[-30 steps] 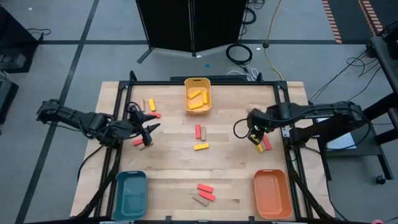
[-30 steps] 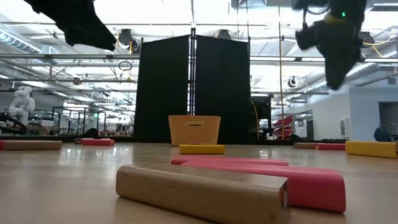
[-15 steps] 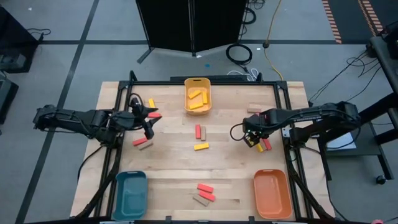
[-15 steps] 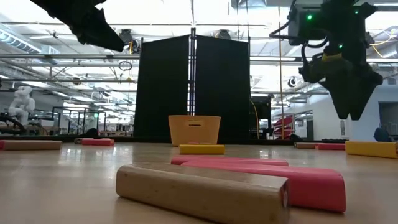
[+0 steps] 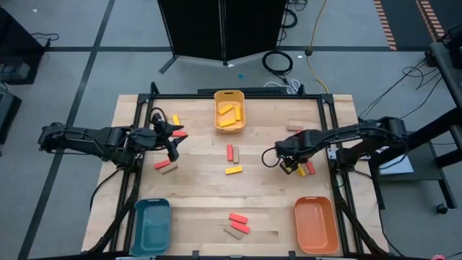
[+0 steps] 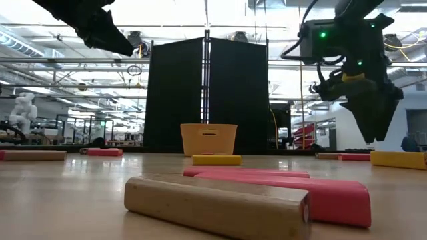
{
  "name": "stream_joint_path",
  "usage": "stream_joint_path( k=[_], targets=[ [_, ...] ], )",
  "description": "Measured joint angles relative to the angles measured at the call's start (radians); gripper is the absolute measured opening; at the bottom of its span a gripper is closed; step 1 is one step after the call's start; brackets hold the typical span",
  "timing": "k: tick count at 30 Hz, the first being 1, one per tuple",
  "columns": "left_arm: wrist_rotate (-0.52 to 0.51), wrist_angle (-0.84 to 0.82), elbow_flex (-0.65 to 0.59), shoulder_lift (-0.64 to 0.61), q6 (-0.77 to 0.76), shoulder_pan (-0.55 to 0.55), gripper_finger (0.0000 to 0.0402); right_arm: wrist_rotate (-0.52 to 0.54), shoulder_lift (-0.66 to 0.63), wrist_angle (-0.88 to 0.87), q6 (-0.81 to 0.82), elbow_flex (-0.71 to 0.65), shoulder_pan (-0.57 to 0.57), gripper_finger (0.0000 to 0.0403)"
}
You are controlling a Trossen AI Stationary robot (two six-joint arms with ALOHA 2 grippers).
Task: Sort blocks
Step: Put the yellow block into the yellow bin
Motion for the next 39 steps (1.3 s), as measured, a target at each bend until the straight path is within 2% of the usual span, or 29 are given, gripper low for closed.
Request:
stream_joint_path(
  k=[5,10,17,26,32,39],
  targets=[
    [0.0,0.0,0.0,0.0,-0.001,0.0,0.0182,-0.009,0.026,0.003,-0.016,0.0,0.001,0.0222],
    [0.0,-0.001,0.0,0.0,-0.003,0.0,0.0182,-0.055,0.037,0.046,-0.03,-0.039,0.001,0.0188],
    [0.0,0.0,0.0,0.0,-0.002,0.0,0.0182,-0.068,0.032,0.123,-0.024,-0.103,0.001,0.0141],
    [-0.001,0.002,0.001,0.0,-0.011,0.0,0.0182,-0.082,0.031,0.187,-0.007,-0.151,0.001,0.0024],
    [-0.001,0.003,0.001,0.0,-0.029,0.0,0.0182,-0.1,0.009,0.195,-0.027,-0.145,0.0,0.0025],
    [-0.001,-0.012,-0.004,-0.049,-0.031,-0.001,0.0182,-0.107,-0.09,0.195,-0.083,-0.063,0.0,0.0025]
  ],
)
